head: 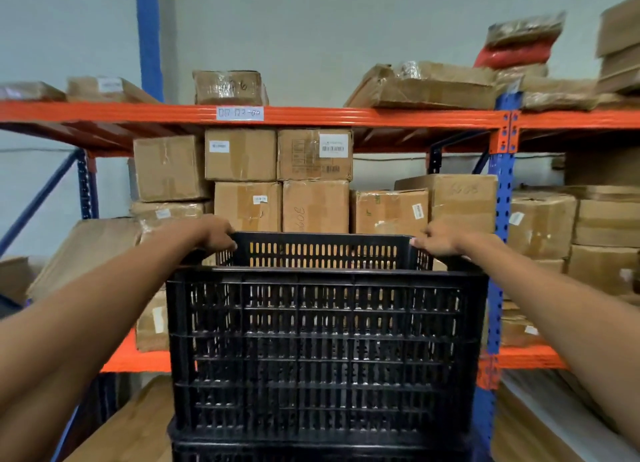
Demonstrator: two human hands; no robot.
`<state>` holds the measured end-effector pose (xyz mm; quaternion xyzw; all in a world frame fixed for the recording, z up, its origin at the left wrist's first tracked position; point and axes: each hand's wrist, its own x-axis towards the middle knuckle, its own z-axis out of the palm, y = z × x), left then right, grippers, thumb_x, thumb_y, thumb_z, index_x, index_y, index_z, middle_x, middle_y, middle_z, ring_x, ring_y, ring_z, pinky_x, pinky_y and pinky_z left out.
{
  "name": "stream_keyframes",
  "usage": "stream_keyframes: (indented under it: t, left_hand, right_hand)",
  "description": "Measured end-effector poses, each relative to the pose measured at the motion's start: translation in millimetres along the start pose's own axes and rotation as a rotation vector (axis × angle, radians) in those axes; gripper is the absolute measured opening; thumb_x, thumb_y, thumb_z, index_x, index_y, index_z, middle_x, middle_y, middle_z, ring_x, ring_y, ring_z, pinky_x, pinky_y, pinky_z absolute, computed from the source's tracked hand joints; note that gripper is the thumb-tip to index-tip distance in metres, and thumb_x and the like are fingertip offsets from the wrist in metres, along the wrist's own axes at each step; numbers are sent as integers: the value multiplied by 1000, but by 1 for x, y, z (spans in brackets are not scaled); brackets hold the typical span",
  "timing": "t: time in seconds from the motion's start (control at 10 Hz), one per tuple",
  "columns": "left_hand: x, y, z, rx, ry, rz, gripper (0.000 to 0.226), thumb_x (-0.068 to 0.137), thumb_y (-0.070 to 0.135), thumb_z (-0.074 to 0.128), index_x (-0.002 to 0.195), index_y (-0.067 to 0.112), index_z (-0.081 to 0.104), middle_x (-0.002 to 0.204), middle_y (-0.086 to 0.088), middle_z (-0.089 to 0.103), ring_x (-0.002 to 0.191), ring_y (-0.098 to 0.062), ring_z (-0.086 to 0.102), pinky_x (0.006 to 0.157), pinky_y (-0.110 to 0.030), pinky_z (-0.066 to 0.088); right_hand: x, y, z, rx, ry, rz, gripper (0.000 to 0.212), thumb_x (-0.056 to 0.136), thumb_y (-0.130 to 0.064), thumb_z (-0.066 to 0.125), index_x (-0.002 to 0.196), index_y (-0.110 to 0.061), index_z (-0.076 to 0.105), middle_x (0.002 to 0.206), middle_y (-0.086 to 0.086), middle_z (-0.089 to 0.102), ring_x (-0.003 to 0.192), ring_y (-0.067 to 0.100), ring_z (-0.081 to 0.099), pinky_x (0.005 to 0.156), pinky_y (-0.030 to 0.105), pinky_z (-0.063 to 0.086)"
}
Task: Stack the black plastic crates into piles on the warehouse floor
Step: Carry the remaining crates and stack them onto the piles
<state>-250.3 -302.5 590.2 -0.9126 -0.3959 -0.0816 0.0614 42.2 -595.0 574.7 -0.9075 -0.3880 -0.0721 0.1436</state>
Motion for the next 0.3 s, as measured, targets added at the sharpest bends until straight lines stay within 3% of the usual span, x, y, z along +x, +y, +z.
stream_keyframes:
  t: [0.3]
  left_hand:
    - [-114, 36, -47, -177, 207, 162, 59, 94, 37, 49, 147, 15, 36, 154, -14, 38, 142, -31, 34, 116, -41, 28]
  right_hand:
    - [-103, -88, -32, 1, 168, -162, 63, 97, -47, 38, 149, -11, 35, 157, 11, 33, 143, 29, 33, 117, 42, 29]
